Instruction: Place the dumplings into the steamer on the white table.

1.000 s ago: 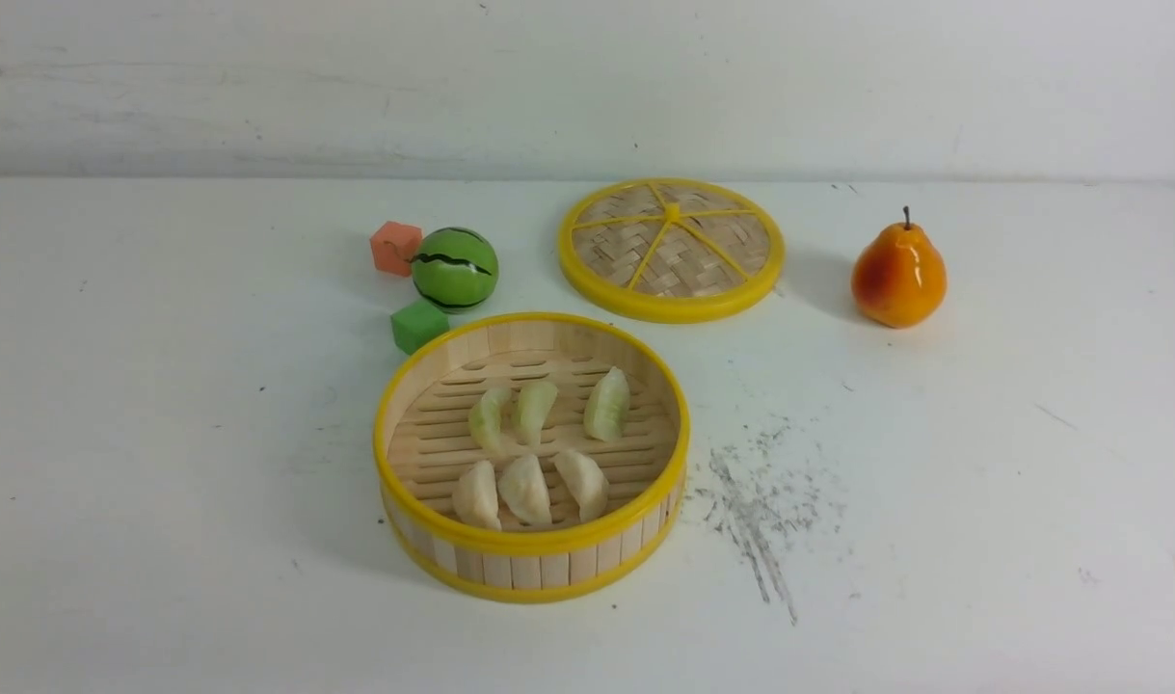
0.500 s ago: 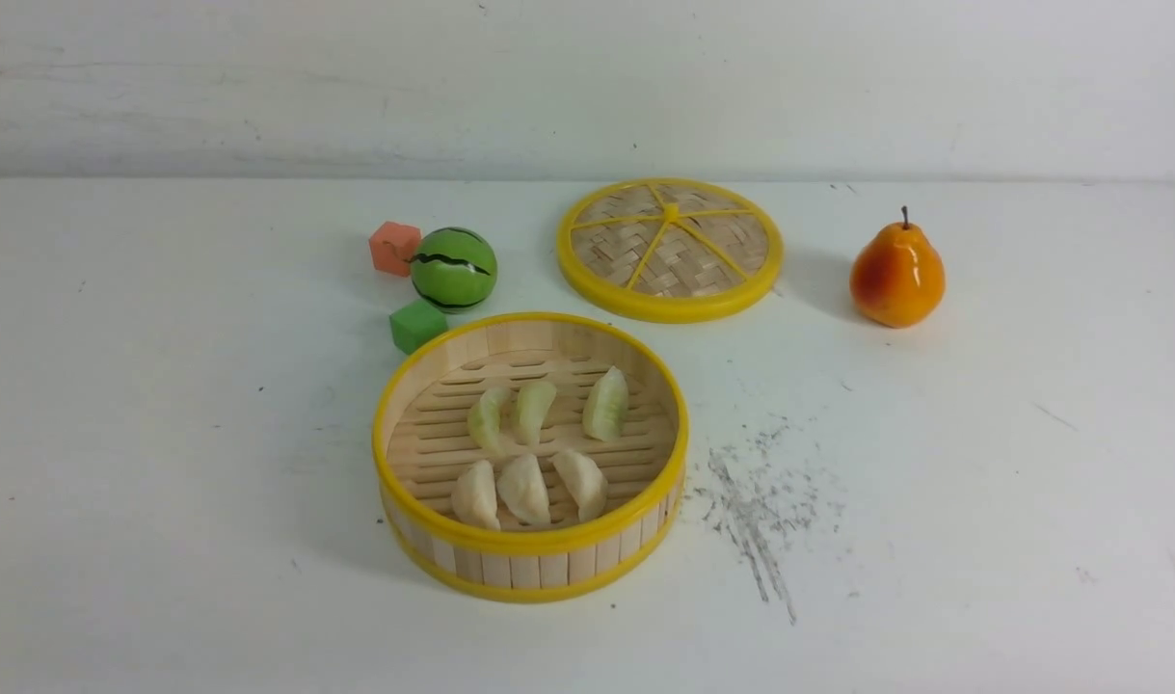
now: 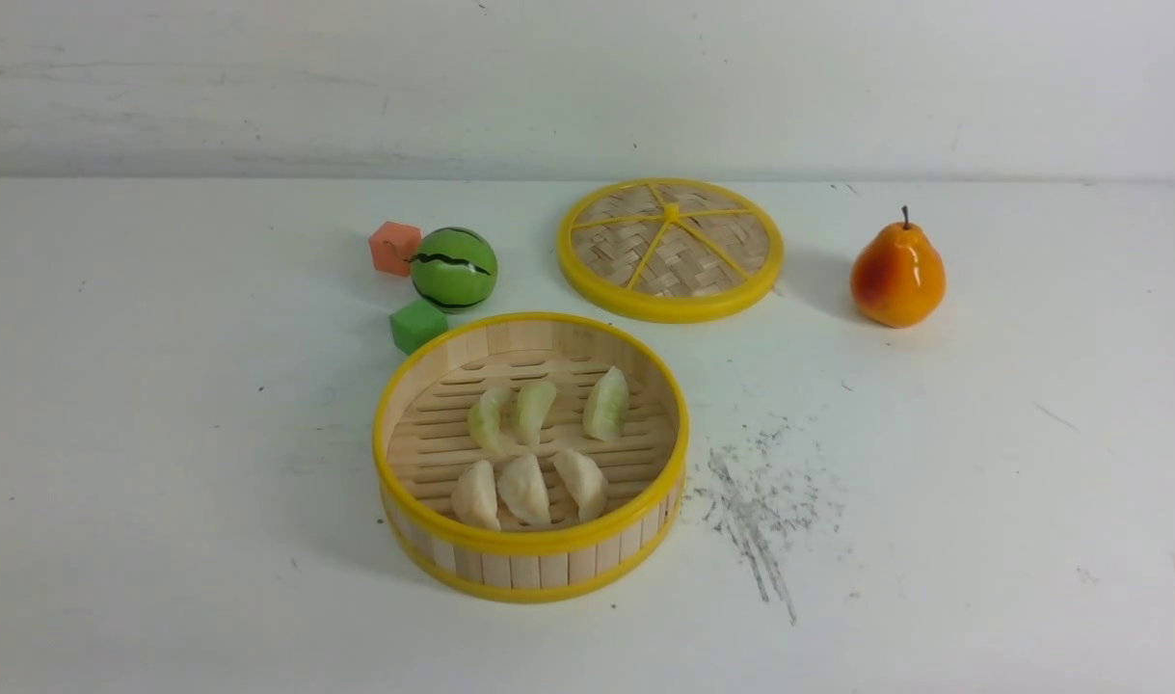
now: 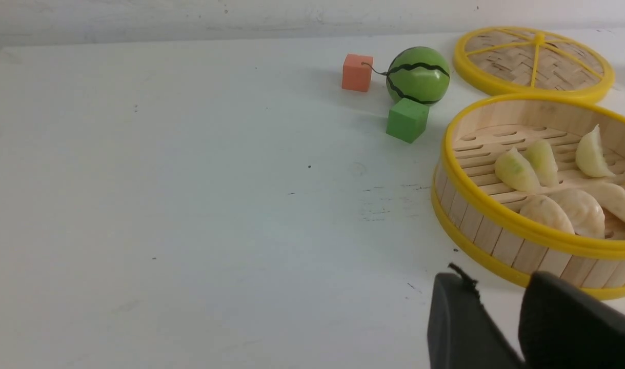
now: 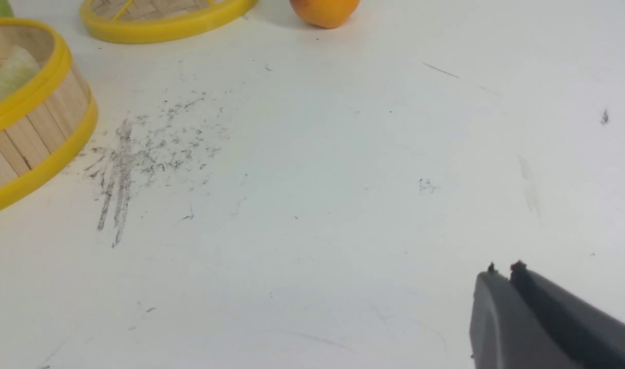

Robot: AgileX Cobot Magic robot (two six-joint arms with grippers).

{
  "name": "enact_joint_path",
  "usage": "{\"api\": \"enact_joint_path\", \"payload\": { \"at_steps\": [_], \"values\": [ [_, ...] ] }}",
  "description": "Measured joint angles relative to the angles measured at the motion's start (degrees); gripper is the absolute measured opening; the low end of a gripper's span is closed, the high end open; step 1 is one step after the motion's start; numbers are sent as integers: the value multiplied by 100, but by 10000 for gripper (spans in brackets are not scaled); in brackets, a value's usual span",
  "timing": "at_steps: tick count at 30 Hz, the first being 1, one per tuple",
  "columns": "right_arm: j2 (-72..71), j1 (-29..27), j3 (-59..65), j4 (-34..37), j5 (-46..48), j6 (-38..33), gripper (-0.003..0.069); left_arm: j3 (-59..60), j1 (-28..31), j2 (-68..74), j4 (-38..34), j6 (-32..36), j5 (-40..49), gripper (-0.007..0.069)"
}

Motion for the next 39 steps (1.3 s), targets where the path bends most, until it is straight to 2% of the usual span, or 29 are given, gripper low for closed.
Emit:
{"api": "enact_joint_path", "payload": {
  "at_steps": [15, 18, 23, 25, 29, 31, 35, 39],
  "values": [
    [0, 0, 0, 12, 0, 0, 48, 294, 0, 0, 57, 0, -26, 206],
    [0, 0, 0, 12, 0, 0, 52, 569, 254, -69, 136, 0, 116, 209],
    [0, 0, 0, 12, 0, 0, 56, 953, 1201, -459, -696, 14, -452, 197],
    [0, 0, 0, 12, 0, 0, 59, 1248, 1893, -821, -1314, 282, -1504, 141],
    [0, 0, 0, 12, 0, 0, 64, 1837, 2733, -1286, -1982, 1105, -3030, -4],
    [0, 0, 0, 12, 0, 0, 68, 2128, 2946, -1322, -2332, 1424, -3489, -14],
    [0, 0, 0, 12, 0, 0, 76, 2248, 3112, -1324, -3196, 1856, -3181, -14],
    [0, 0, 0, 12, 0, 0, 83, 2266, 3117, -1324, -3909, 2064, -2102, -14]
  ]
}}
